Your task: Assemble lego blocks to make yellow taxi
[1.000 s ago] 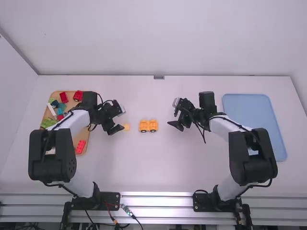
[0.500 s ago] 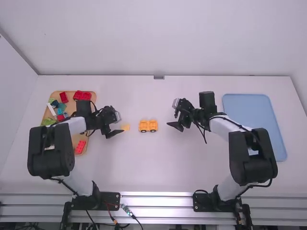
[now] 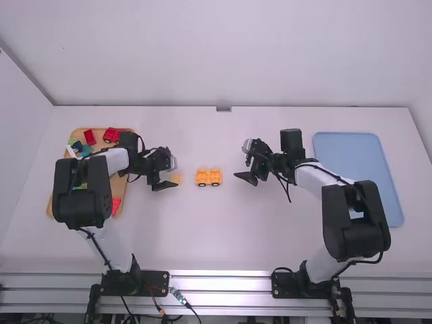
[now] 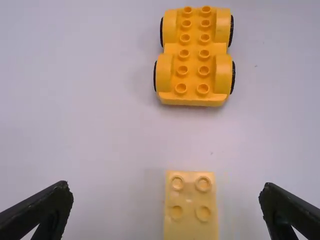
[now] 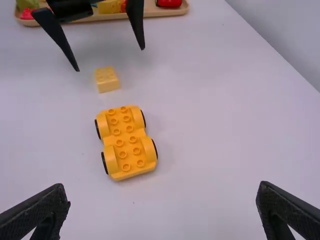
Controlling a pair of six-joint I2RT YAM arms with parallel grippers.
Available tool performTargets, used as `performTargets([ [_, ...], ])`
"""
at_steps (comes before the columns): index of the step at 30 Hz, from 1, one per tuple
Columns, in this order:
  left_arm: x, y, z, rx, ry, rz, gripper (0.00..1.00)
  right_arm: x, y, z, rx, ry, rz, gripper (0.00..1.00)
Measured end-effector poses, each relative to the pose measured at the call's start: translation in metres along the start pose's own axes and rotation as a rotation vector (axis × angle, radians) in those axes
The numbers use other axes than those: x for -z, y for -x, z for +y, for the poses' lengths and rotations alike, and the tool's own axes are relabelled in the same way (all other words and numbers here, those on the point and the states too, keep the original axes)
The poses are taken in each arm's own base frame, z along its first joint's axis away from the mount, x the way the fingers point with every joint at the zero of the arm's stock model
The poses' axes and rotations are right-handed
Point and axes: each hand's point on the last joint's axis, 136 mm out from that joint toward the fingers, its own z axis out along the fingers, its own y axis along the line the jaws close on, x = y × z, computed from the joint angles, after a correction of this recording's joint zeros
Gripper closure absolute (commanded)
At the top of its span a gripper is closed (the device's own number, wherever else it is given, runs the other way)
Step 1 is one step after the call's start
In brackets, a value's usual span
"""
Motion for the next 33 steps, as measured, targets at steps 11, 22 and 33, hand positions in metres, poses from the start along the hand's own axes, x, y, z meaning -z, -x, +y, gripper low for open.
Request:
performTargets([
  [11, -0.013, -0.011, -0.006, 0.005, -0.006, -0.020, 0.01, 0.000, 0.000, 0.000, -0.004, 0.001, -0.001, 0.01],
  [22, -0.018, -0.015, -0.007, 0.007, 0.025, -0.029, 0.01, 0.000, 0.000, 0.000, -0.001, 0.000, -0.002, 0.01],
  [33, -0.027, -0.023, -0.021, 0.124, -0.057, -0.041, 0.01, 0.000, 0.000, 0.000, -0.003, 0.000, -0.002, 0.01],
])
